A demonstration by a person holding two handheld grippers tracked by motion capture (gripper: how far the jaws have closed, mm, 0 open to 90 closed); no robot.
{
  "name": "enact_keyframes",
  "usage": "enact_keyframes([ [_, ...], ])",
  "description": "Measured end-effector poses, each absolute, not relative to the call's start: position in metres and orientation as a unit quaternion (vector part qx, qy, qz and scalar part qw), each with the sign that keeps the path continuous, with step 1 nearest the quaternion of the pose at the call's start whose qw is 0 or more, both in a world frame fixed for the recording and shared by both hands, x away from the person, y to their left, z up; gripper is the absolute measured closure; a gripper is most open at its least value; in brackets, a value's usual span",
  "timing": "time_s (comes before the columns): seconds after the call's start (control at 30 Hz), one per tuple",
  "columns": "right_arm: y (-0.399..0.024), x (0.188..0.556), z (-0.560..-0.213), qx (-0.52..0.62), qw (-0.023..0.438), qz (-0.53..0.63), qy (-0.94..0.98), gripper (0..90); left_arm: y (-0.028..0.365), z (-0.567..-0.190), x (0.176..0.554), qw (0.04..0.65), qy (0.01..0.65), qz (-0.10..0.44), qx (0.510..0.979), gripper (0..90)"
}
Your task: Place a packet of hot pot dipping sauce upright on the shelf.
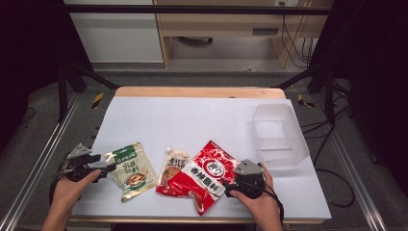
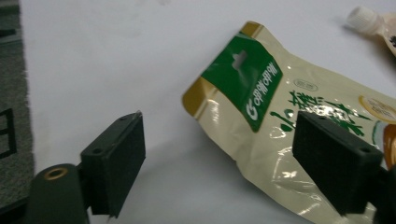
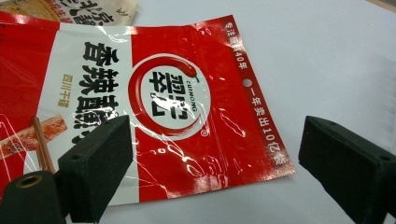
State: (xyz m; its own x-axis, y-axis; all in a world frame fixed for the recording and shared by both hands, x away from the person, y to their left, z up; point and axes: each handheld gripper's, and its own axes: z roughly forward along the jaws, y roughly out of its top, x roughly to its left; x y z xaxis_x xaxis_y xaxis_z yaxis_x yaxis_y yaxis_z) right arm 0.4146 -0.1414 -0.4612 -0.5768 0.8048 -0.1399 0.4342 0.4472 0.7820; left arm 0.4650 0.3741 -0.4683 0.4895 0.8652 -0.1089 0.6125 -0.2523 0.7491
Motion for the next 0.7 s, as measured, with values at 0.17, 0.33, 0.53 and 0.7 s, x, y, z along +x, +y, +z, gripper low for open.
enact_keyframes([
  [0.17,-0.1418,0.4160,-0.4625,0.383,0.255,0.355,0.813,10.6,0.3649,-0.4610,0.4621,0.402,0.466,0.129,0.778,37.5],
  [0.33,-0.1424,0.4179,-0.4625,0.391,0.253,0.356,0.810,11.1,0.3671,-0.4613,0.4609,0.399,0.468,0.126,0.779,52.5],
  [0.53,-0.1405,0.4178,-0.4643,0.384,0.253,0.350,0.816,11.2,0.3642,-0.4632,0.4621,0.372,0.458,0.139,0.796,62.4],
  [0.7,-0.1413,0.4173,-0.4639,0.383,0.253,0.352,0.816,11.2,0.3648,-0.4606,0.4607,0.373,0.444,0.141,0.802,77.1],
])
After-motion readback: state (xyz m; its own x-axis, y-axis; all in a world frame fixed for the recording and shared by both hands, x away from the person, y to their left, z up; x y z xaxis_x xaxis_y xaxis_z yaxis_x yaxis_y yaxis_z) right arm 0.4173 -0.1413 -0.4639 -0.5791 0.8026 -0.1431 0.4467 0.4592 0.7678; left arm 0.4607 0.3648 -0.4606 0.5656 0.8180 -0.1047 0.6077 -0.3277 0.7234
